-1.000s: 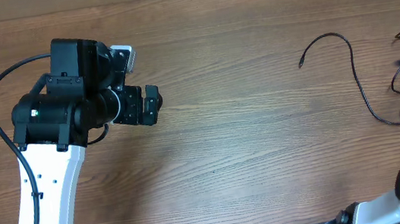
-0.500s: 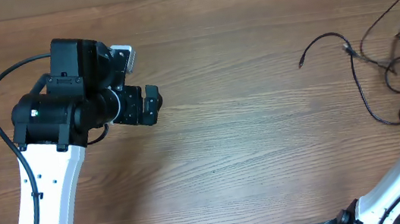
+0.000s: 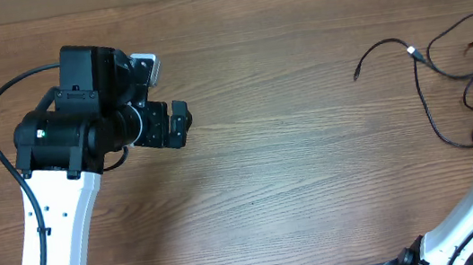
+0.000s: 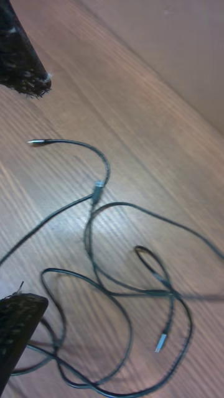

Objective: Untangle cables
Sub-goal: 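Release the cable at the right edge and raise the right gripper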

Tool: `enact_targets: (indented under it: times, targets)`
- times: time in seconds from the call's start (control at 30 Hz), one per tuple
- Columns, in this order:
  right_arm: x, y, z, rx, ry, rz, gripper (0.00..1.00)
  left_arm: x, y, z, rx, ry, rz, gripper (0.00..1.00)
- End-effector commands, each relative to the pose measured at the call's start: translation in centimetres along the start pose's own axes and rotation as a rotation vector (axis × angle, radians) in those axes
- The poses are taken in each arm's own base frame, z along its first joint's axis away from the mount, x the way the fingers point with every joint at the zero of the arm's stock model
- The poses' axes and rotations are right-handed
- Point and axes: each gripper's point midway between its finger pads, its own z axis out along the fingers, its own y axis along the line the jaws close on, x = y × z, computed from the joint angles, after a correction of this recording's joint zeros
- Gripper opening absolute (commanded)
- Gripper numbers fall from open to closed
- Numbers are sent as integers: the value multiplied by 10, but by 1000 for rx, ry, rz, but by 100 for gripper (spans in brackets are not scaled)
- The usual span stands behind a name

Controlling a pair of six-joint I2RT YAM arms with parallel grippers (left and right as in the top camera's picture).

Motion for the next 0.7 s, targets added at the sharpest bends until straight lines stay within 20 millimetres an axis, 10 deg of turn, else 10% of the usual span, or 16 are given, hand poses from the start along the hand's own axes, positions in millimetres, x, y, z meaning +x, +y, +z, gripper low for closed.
enact_targets:
  times: [0.0, 0.23, 0.37, 0.67]
  targets:
    - [6, 20, -25, -29, -27, -79, 100, -1, 1, 1, -8, 0, -8, 100]
    - [39, 97, -84, -103, -113, -270, 100, -1, 1, 1, -8, 0, -8, 100]
    - [93, 159, -108, -186, -82, -435, 100, -1, 1, 1, -8, 0, -8, 100]
    - [172, 203, -114, -247, 78, -611, 100, -1, 1, 1, -8, 0, -8, 100]
